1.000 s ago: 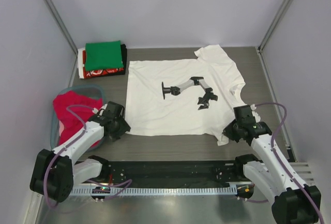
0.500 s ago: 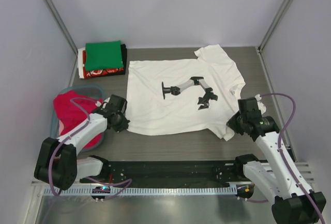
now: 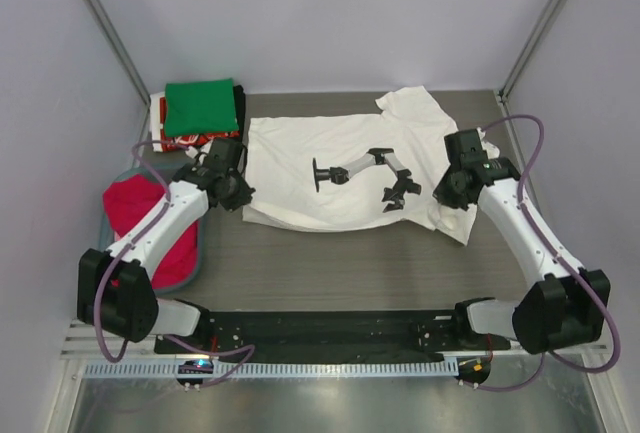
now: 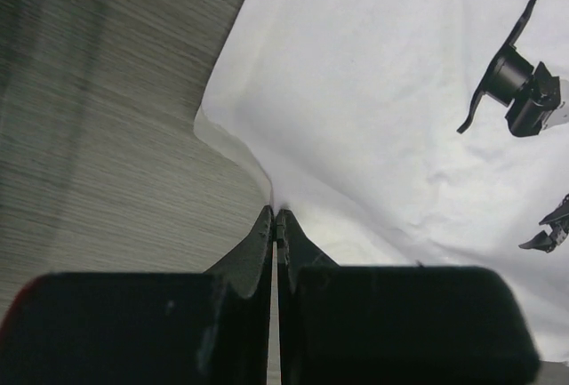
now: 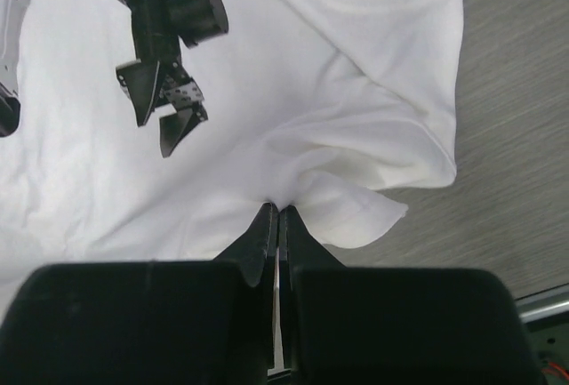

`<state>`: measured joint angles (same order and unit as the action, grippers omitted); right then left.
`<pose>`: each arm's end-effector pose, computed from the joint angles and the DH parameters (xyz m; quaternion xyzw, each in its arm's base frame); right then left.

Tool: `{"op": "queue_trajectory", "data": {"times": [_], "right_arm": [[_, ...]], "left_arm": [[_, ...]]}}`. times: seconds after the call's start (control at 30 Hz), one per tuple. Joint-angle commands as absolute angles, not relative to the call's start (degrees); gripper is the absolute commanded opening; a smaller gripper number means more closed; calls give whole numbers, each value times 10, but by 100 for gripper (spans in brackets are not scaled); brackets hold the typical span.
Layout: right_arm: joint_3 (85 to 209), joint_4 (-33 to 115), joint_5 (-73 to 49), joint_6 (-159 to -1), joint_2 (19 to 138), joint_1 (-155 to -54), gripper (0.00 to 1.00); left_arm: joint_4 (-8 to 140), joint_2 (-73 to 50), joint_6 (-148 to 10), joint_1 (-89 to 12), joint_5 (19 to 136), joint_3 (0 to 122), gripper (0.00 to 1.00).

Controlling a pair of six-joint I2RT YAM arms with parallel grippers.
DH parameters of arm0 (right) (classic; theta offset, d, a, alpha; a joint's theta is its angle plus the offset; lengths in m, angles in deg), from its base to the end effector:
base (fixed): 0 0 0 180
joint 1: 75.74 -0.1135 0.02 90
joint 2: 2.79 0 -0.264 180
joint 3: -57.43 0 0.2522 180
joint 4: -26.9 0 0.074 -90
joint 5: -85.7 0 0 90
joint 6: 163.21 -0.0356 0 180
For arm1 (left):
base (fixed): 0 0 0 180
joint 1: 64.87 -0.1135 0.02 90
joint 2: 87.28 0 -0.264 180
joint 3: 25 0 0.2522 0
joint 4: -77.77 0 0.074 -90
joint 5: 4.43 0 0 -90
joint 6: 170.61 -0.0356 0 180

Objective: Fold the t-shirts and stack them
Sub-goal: Fold the tshirt

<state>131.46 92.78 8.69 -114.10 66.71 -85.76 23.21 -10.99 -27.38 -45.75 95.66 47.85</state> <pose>0.2289 0.0323 0.2853 0.2832 0.9205 0.0067 0.2691 0.2543 -0.0816 0.2624 -0.3040 0.9083 -0.0938 0.2715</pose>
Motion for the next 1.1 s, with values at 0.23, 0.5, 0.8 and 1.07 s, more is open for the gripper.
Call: {"op": "queue_trajectory", "data": {"times": [0.23, 0.5, 0.8, 1.07], "right_arm": [[1529, 919, 153, -1029, 861, -859, 1], [1752, 932, 220, -967, 1067, -858, 1], [1637, 907, 238, -990, 1015, -817, 85], [1297, 734, 17, -1069, 821, -680, 74]], "left_arm": [[217, 9, -321, -497, 961, 598, 0], [212, 136, -338, -538, 942, 695, 4], [196, 133, -347, -552, 909, 705, 78], [250, 42, -330, -552, 897, 558, 75]]}}
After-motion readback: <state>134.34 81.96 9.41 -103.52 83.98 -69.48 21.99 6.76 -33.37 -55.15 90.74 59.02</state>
